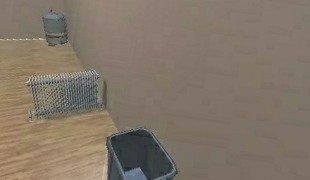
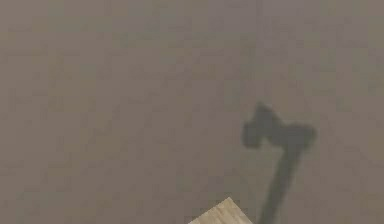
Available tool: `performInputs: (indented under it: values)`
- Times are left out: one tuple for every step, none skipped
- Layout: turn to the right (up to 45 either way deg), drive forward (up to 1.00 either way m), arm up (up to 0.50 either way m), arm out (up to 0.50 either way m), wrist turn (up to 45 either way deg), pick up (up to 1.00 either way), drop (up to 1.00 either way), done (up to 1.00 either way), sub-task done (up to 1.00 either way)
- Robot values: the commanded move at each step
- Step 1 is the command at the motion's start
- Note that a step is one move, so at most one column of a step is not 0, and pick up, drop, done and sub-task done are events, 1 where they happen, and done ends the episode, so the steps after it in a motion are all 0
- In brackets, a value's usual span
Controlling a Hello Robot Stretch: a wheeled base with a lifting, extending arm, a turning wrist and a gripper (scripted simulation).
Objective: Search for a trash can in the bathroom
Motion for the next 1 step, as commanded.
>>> performInputs:
  values:
    - [0.0, 0.0, 0.0, 0.0, 0.0, 0.0, 0.0, 1.0, 0.0]
